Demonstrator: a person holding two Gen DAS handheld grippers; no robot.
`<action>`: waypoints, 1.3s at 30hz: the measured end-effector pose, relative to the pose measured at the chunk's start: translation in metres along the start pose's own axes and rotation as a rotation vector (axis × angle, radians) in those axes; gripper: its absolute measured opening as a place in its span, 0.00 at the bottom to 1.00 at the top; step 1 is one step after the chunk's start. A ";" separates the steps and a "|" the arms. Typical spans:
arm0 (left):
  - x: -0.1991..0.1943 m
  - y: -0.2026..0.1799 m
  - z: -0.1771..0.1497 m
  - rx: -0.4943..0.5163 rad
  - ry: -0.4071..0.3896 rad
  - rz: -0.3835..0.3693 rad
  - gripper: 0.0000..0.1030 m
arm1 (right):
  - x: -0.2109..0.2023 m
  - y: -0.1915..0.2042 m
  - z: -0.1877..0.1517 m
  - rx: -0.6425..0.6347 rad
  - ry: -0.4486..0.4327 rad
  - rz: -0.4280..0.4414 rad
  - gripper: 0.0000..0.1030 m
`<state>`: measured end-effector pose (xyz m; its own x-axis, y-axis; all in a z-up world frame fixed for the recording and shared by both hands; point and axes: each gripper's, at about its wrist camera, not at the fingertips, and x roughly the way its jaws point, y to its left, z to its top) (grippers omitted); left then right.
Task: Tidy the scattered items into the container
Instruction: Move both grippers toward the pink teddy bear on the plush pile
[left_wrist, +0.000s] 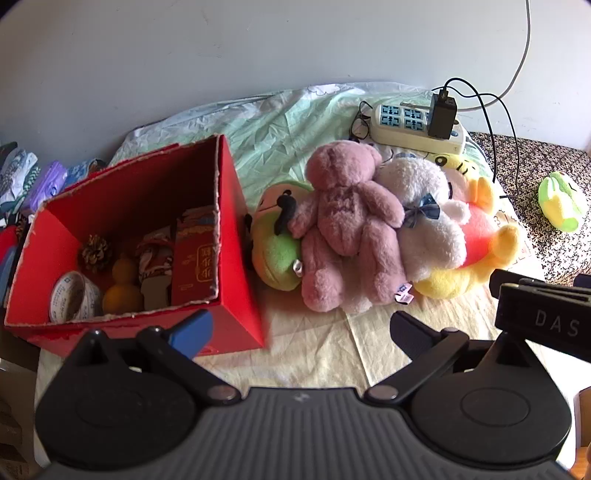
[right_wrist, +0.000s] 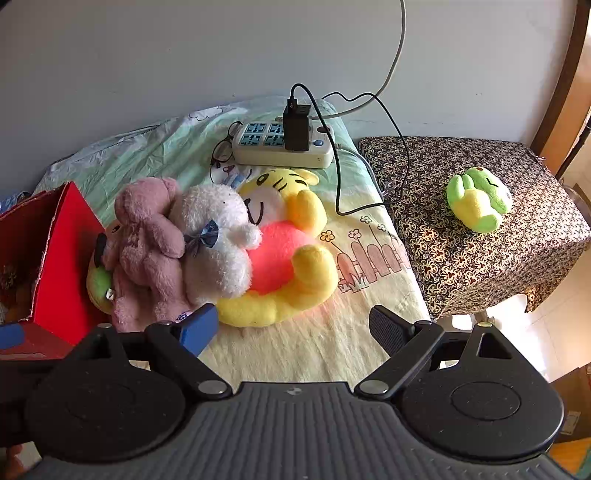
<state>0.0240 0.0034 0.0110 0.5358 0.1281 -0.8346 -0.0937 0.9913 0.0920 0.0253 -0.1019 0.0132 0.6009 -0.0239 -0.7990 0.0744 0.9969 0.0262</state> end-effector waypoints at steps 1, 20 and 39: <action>0.001 -0.001 0.002 0.000 0.001 0.000 0.99 | 0.001 -0.002 0.002 0.002 0.000 0.001 0.88; 0.028 -0.023 0.028 0.016 0.016 0.032 0.99 | 0.025 -0.031 0.032 0.022 -0.013 0.097 0.76; 0.038 -0.003 0.042 -0.075 -0.077 -0.123 0.99 | 0.036 -0.058 0.062 0.036 -0.073 0.288 0.68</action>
<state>0.0803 0.0065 0.0021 0.6092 0.0101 -0.7929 -0.0839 0.9951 -0.0518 0.0916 -0.1648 0.0203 0.6571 0.2526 -0.7102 -0.0800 0.9602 0.2675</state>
